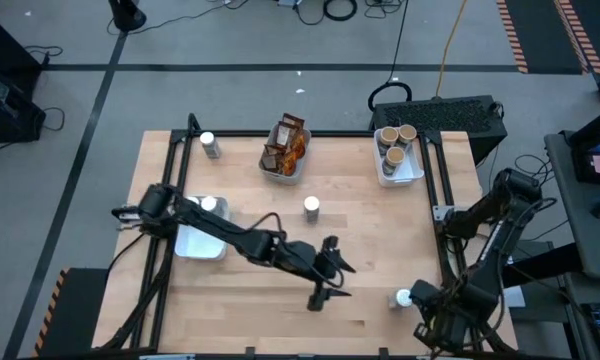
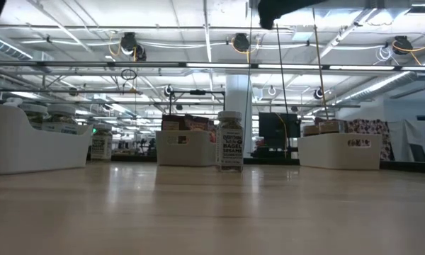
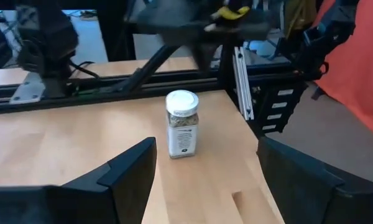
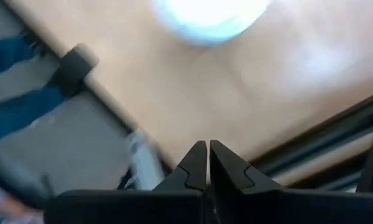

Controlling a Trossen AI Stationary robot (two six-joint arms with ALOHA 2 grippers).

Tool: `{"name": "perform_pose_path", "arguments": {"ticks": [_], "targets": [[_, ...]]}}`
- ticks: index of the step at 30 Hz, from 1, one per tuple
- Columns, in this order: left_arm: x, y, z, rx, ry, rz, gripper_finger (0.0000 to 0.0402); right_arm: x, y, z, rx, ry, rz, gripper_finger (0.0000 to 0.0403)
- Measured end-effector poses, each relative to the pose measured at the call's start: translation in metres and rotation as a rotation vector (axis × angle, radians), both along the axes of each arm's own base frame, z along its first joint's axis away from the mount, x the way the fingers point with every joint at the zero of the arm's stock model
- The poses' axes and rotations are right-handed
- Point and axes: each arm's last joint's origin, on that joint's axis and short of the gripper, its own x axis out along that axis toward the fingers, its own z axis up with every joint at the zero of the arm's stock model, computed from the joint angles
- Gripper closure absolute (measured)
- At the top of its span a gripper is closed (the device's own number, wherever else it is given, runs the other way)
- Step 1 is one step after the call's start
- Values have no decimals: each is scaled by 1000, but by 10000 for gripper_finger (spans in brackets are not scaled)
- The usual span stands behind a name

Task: Sort spices by type
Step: Put the white spice bottle into the bottom white bin

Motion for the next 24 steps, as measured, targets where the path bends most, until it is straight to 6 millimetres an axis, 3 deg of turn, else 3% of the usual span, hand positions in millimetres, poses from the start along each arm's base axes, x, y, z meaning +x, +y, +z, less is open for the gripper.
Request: {"name": "perform_pose_path", "arguments": {"ticks": [6,13,24], "targets": [[13,-9,-13,18,23,-32,118,-5,-17,-34,-174,-39,-150,403],[8,-6,-12,39,93,-34,118,-3,-20,-54,-180,-146,-171,403],[2,3,-27,92,257,-31,118,12,-27,-60,-249,-362,-154,403]]}}
